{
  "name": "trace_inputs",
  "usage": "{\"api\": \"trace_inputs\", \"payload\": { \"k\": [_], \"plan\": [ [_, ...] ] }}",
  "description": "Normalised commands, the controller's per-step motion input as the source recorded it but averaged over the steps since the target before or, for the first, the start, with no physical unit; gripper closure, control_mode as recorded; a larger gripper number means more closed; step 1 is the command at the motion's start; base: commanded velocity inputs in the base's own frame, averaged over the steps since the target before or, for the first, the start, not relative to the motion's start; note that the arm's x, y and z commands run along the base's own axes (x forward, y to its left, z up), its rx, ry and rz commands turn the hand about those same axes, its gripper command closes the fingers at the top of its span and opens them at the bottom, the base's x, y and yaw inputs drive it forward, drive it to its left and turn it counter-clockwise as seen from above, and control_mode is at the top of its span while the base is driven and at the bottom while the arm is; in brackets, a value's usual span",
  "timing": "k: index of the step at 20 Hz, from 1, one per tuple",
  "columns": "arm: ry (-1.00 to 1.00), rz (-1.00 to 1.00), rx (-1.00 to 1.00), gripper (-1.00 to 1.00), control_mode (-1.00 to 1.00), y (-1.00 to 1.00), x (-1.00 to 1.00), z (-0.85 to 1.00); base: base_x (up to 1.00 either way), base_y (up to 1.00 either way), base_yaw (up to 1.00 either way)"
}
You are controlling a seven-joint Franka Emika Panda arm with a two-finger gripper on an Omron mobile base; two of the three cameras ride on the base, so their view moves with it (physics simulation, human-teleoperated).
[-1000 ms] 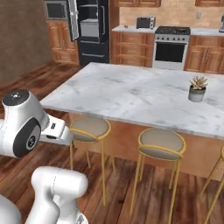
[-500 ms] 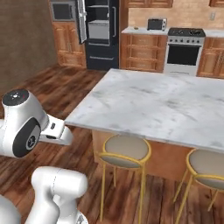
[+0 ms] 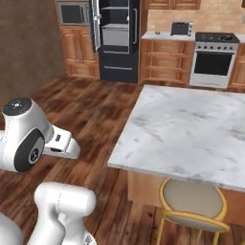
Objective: Place the cold items (apple and peach) from the fridge in one tupperware on the dining counter. Place the warm items (kebab skewer and hot dog) in the stove area in another tupperware.
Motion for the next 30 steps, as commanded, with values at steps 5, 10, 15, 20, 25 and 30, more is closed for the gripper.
{"api": "trace_inputs", "payload": {
  "k": [5,10,15,20,25,30],
  "plan": [
    [0.0,0.0,0.0,-1.0,1.0,0.0,0.0,0.0,0.81,1.0,-0.15],
    [0.0,0.0,0.0,-1.0,1.0,0.0,0.0,0.0,0.93,0.93,-0.16],
    [0.0,0.0,0.0,-1.0,1.0,0.0,0.0,0.0,0.95,0.52,-0.25],
    [0.0,0.0,0.0,-1.0,1.0,0.0,0.0,0.0,0.91,0.23,-0.33],
    [0.0,0.0,0.0,-1.0,1.0,0.0,0.0,0.0,0.92,0.29,-0.41],
    [0.0,0.0,0.0,-1.0,1.0,0.0,0.0,0.0,0.94,0.67,-0.48]
  ]
}}
